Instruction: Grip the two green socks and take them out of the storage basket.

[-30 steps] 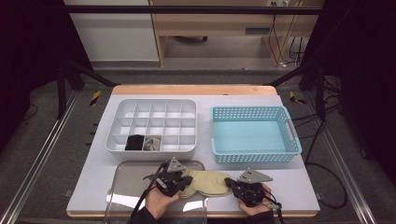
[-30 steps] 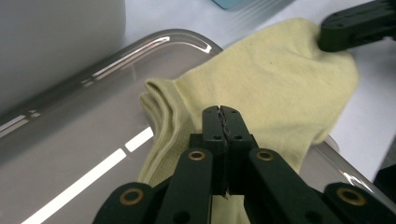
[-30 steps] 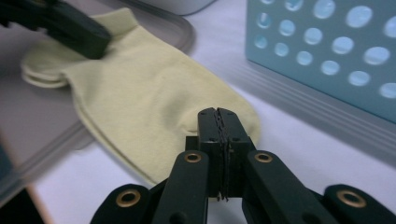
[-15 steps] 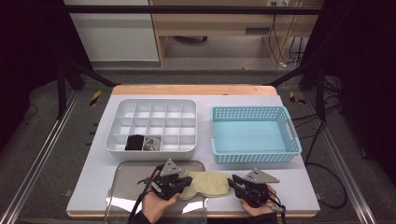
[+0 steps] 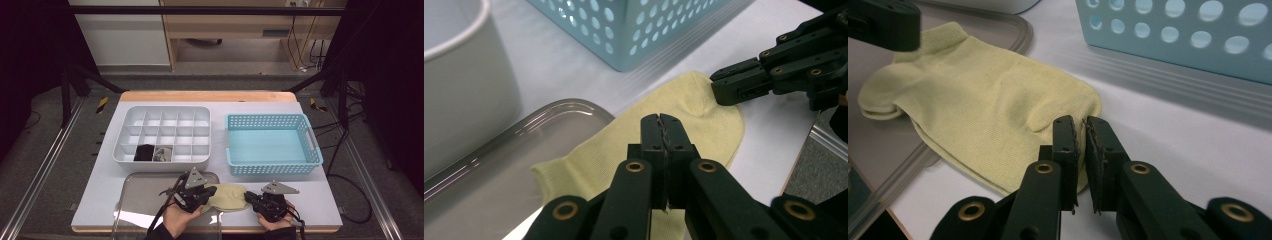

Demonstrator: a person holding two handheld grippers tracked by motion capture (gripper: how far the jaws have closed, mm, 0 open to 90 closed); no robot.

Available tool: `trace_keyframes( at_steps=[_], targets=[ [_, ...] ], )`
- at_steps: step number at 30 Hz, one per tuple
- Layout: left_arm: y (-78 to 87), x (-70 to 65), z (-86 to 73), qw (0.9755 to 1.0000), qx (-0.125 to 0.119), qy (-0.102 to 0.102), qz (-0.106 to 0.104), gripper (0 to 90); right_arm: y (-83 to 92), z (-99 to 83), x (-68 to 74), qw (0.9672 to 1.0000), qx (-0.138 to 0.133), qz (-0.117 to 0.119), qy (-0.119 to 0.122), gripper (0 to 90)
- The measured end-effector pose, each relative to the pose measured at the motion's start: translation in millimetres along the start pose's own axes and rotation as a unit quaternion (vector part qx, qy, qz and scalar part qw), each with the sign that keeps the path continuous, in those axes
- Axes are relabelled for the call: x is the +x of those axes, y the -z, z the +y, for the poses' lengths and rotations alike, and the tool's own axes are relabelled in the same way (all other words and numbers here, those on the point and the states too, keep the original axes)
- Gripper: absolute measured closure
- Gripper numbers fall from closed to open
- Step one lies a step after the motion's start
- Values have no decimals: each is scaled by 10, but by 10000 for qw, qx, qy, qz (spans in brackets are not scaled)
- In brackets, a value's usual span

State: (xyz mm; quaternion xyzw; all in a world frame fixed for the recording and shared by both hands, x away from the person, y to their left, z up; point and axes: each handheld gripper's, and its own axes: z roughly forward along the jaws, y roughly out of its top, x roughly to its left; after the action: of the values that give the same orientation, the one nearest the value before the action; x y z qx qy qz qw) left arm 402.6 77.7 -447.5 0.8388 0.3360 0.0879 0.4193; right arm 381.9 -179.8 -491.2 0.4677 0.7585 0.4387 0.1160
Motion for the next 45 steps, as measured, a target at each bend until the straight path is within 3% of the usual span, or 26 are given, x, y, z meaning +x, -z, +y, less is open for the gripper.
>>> trace_keyframes(
  at_steps=[6,14,25,30,36,45],
  targets=[
    [-223,-18,15,9999,142,39,-22,893,54,50,-67,9998,-156,-128,81,845],
    [-401,-60,4,9997,235,-6,-59,894,91,90,-79,9996,-245,-88,145,845],
    [-470,-65,-49,9996,238,38,-114,894,210,188,4,9958,-736,362,395,845],
    [-386,-69,-29,9998,108,76,-178,894,222,194,-9,9961,-720,335,387,845],
    [-149,6,-17,9997,-106,141,-154,893,239,205,-25,9962,-716,326,368,845],
    [294,320,-237,9988,-246,370,212,893,238,237,-7,9963,-652,362,436,845]
  ],
)
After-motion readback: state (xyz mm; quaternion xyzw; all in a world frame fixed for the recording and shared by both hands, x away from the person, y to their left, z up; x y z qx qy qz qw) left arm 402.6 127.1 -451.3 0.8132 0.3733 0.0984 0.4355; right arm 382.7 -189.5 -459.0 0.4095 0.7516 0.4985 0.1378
